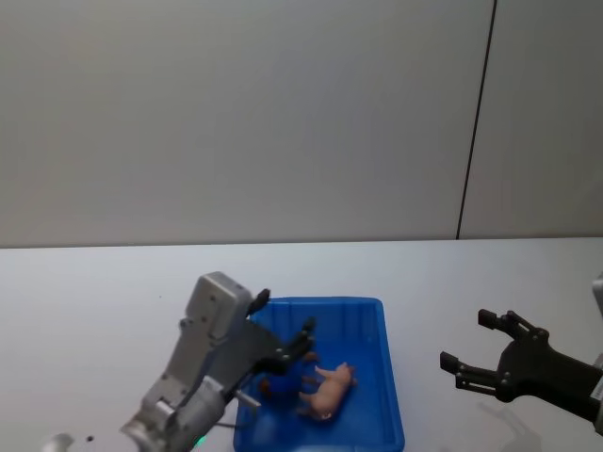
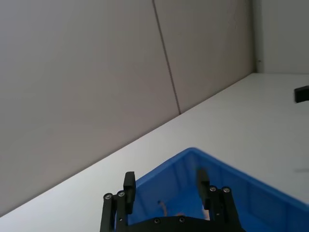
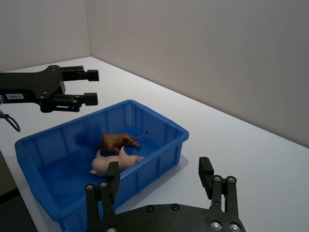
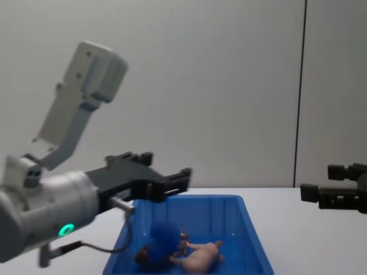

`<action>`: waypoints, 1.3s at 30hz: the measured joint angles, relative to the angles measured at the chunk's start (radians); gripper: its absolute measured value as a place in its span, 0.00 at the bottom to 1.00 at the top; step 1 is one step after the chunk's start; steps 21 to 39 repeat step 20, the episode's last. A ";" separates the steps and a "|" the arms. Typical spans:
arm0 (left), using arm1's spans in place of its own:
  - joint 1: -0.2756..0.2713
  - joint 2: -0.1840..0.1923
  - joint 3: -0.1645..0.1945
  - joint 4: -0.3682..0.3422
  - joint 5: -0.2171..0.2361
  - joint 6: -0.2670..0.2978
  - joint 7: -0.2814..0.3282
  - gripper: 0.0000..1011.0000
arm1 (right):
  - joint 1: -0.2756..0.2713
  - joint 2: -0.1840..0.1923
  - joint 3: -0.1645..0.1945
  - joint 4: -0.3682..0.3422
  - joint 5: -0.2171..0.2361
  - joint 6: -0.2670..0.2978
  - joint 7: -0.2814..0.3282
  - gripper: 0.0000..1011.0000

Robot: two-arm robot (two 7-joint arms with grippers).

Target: Pick up the two dolls from the table and place them into the box.

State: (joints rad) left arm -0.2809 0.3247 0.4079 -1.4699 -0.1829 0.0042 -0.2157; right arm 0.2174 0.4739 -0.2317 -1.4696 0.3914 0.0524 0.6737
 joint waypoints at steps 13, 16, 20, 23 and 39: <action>-0.049 -0.056 0.022 0.065 -0.024 -0.072 -0.096 0.99 | 0.000 0.000 0.000 0.000 0.000 0.000 0.000 0.99; -0.053 -0.061 0.024 0.073 -0.031 -0.085 -0.109 0.99 | 0.000 0.000 0.000 0.000 0.000 0.000 0.000 0.99; -0.057 -0.066 0.025 0.080 -0.038 -0.098 -0.121 0.99 | 0.000 0.000 0.000 0.000 0.000 0.000 0.000 0.99; -0.057 -0.066 0.025 0.080 -0.038 -0.098 -0.121 0.99 | 0.000 0.000 0.000 0.000 0.000 0.000 0.000 0.99; -0.057 -0.066 0.025 0.080 -0.038 -0.098 -0.121 0.99 | 0.000 0.000 0.000 0.000 0.000 0.000 0.000 0.99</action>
